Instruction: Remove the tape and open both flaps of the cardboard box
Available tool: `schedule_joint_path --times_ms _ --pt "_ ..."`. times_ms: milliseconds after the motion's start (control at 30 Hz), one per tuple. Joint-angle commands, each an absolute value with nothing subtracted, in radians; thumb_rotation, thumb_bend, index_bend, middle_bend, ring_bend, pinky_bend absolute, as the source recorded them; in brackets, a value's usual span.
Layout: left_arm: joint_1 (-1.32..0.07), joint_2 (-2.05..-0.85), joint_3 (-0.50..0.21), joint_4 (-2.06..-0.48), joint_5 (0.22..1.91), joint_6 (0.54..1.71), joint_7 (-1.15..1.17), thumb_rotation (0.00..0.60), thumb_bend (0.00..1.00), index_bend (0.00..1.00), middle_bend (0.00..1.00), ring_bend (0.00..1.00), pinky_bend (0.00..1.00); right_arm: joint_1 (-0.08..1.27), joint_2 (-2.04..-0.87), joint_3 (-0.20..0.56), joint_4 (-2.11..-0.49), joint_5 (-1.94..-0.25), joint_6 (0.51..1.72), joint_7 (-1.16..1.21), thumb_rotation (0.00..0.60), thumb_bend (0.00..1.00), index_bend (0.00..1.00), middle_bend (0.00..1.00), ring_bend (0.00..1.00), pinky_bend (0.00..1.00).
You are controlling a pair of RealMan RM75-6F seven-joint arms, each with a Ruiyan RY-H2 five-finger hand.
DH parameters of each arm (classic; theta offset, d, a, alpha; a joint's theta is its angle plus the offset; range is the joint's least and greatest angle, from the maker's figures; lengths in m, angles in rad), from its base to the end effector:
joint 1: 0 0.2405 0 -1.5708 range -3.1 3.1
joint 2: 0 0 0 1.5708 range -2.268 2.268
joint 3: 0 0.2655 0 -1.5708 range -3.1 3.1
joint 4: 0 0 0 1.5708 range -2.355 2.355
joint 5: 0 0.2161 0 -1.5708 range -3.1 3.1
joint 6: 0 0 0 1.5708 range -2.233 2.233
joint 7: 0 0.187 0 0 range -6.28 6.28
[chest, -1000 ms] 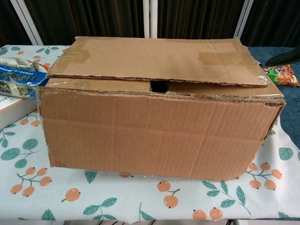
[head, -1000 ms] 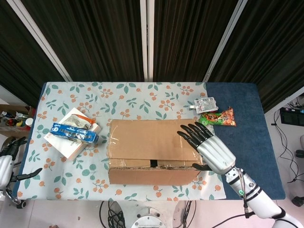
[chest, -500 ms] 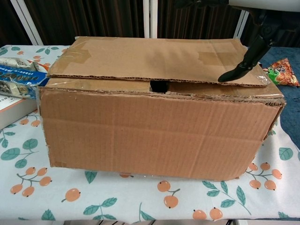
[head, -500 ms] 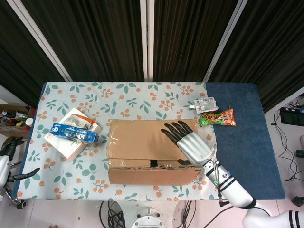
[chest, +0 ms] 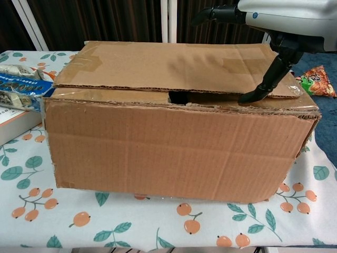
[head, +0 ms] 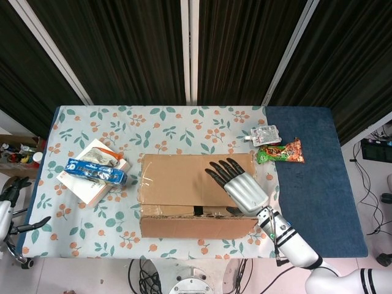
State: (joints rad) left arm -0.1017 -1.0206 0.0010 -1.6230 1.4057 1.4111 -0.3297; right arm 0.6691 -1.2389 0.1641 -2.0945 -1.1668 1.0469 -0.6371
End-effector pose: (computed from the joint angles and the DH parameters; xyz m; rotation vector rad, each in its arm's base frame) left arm -0.3501 0.2185 0.1777 -1.2475 -1.1954 -0.9746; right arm -0.0708 -0.3058 0.0377 2.0253 -0.7826 1.0100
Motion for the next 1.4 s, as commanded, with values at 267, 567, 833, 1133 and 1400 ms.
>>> schedule_joint_path --times_ms 267,567,833,1133,1400 --pt "-0.089 -1.018 -0.009 -1.623 1.400 1.412 -0.333 0.439 0.00 0.07 0.15 0.13 0.21 0.650 -1.310 0.152 -2.018 -1.333 1.190 -0.674 0.600 0.17 0.00 0.00 0.00 0.00" --pt "-0.085 -1.014 -0.017 -1.632 1.404 1.405 -0.333 0.438 0.00 0.07 0.15 0.13 0.21 0.636 -1.293 0.206 -2.005 -1.407 1.280 -0.697 0.600 0.20 0.00 0.00 0.00 0.00" --pt "-0.086 -1.006 -0.022 -1.640 1.405 1.390 -0.333 0.441 0.00 0.07 0.16 0.13 0.21 0.729 -1.278 0.353 -1.897 -1.291 1.262 -0.864 0.600 0.20 0.00 0.00 0.00 0.00" --pt "-0.077 -0.992 -0.028 -1.649 1.401 1.394 -0.342 0.441 0.00 0.07 0.15 0.13 0.21 0.850 -1.361 0.417 -1.654 -1.127 1.182 -0.884 0.600 0.20 0.00 0.00 0.00 0.00" --pt "-0.067 -0.981 -0.031 -1.649 1.409 1.408 -0.349 0.441 0.00 0.07 0.15 0.13 0.21 0.872 -1.395 0.439 -1.571 -1.173 1.199 -0.675 0.600 0.32 0.00 0.00 0.00 0.00"
